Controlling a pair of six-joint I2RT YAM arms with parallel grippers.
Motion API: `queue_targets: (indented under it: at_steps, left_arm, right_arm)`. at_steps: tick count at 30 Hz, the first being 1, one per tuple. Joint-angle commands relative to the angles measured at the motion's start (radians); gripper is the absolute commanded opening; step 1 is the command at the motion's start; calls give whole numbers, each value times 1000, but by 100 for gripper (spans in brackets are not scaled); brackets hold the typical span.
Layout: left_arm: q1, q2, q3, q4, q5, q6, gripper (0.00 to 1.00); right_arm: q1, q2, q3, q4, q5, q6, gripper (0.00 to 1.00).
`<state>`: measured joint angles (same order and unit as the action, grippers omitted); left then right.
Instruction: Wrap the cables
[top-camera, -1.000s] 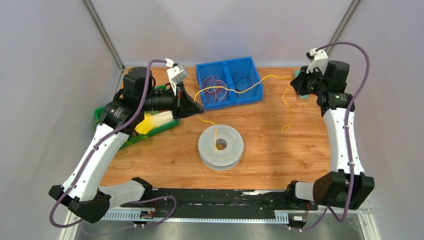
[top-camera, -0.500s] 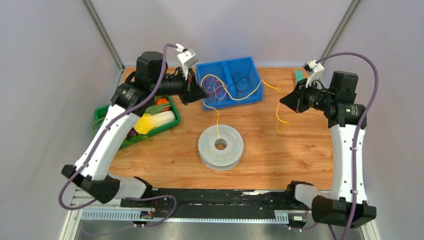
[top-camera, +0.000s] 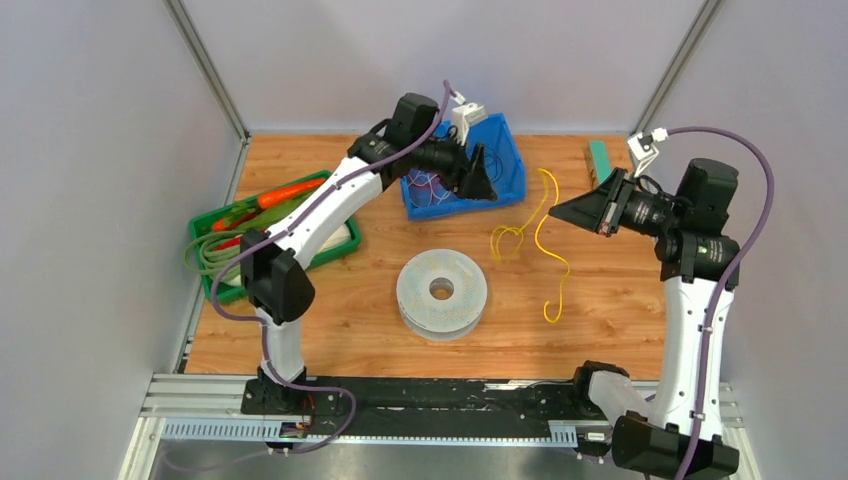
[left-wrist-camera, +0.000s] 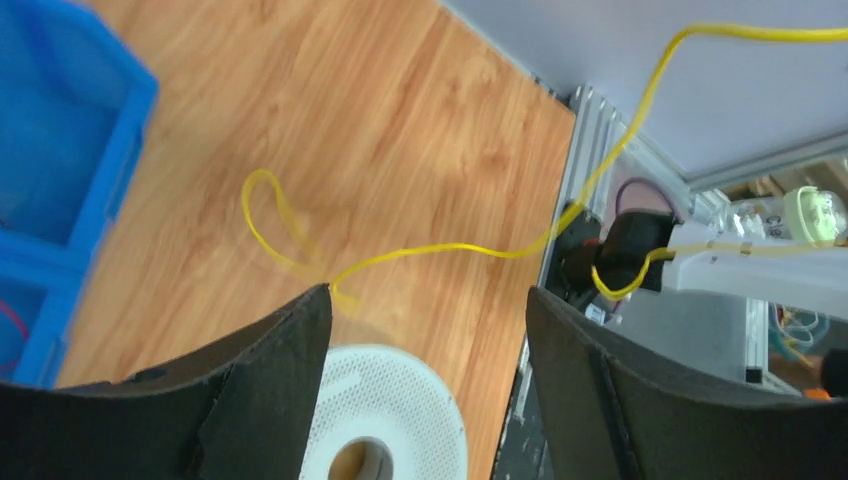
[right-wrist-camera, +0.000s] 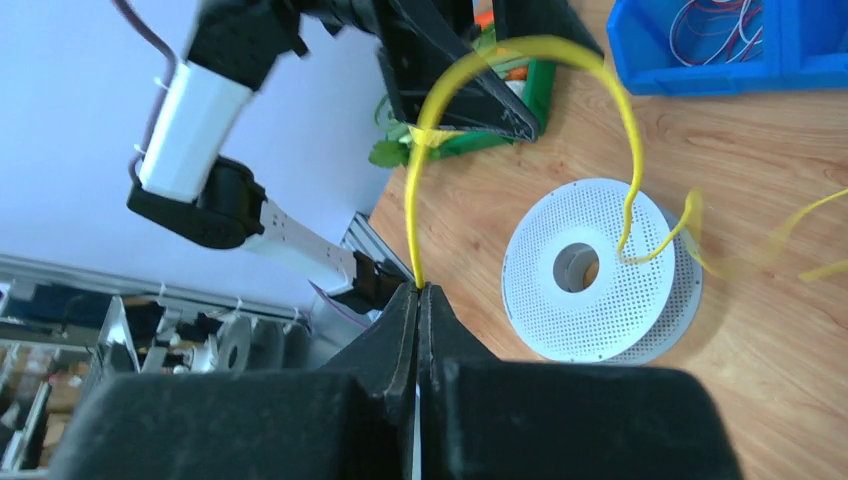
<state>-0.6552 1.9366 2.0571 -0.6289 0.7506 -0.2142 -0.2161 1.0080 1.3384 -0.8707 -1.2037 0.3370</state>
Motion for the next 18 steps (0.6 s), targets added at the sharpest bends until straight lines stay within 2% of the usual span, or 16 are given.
queue_targets:
  at_steps: [1, 2, 3, 6, 9, 13, 16, 18]
  left_arm:
    - [98, -252, -301, 368, 49, -170, 79]
    - [118, -331, -392, 471, 47, -191, 80]
    - [123, -419, -464, 506, 47, -154, 80]
    - [97, -565, -552, 362, 55, 56, 80]
    - [42, -698, -708, 350, -11, 194, 81]
    - [-85, -829, -853, 368, -182, 429, 78]
    - [-219, -858, -920, 400, -308, 626, 77]
    - [-318, -876, -978, 487, -428, 766, 73]
  right_arm:
    - [-52, -92, -44, 358, -4, 380, 0]
    - [-58, -114, -54, 408, 48, 422, 0]
    - [-58, -129, -64, 444, 97, 459, 0]
    - [-58, -173, -97, 522, 274, 549, 0]
    - [-58, -204, -145, 597, 441, 664, 0]
    - [-57, -212, -159, 578, 565, 799, 0]
    - [-49, -207, -143, 501, 624, 878, 0]
    - [-46, -197, -127, 440, 658, 919, 0]
